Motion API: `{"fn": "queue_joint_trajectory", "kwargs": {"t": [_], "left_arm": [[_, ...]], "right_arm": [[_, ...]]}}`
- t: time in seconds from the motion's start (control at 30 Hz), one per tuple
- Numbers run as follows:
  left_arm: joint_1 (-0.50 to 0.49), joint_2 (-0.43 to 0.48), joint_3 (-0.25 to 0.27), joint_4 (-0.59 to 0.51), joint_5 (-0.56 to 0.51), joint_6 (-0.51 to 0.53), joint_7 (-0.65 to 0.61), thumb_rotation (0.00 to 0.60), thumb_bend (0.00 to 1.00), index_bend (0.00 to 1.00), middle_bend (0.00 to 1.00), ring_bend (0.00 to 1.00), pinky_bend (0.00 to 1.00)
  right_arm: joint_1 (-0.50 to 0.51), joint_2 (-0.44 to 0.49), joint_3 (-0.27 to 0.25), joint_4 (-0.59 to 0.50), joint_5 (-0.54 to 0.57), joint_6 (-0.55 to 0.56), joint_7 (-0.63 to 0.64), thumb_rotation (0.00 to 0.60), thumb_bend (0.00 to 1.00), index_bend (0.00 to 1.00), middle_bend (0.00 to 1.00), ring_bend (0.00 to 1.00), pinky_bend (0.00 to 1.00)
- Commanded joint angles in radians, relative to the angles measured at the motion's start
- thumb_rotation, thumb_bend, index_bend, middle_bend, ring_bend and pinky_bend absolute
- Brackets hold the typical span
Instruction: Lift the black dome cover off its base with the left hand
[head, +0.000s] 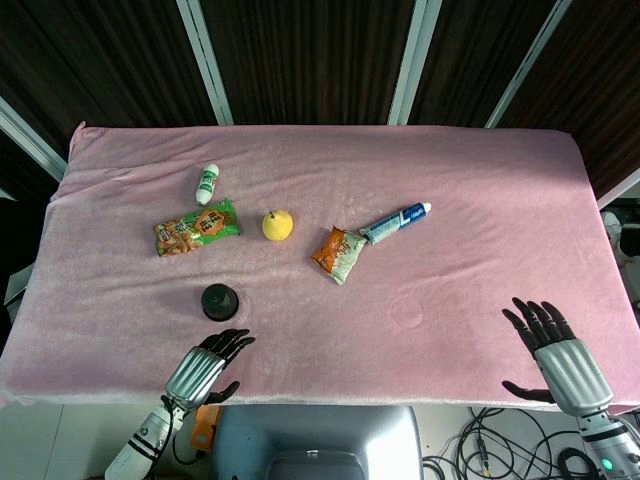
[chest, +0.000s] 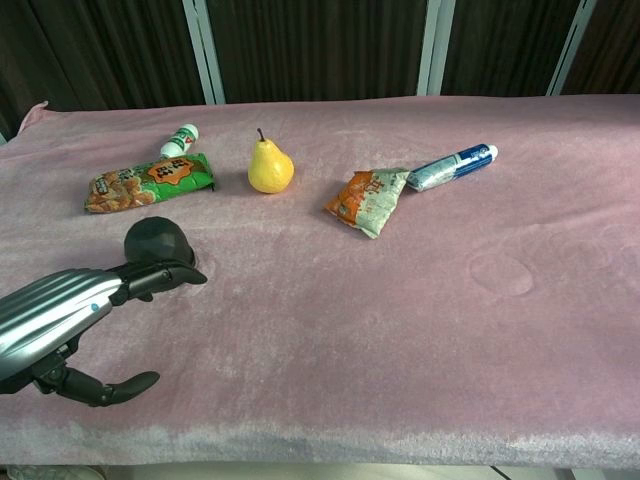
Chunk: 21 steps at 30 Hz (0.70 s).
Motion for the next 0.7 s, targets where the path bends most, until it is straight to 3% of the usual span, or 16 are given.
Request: {"fn": "queue_joint_trajectory", "kwargs": {"t": [0.03,0.7], "left_arm": [[0.000,0.002,0.002,-0.002,0.000,0.003,0.001,0.600,0.31,0.16,0.11,0.12,0.27],[-0.004,0.006,0.014,-0.010,-0.018,0.007,0.009,0.600,0.31,0.16,0.11,0.12,0.27]], "right_arm": [[0.001,0.001,0.000,-0.001,0.000,-0.002,-0.001,0.600,0.00,0.00,0.00,0.05,0.17],[0.011,0.006,0.001,-0.004,0.003,-0.020,0.006,0.600,0.00,0.00,0.00,0.05,0.17]]}}
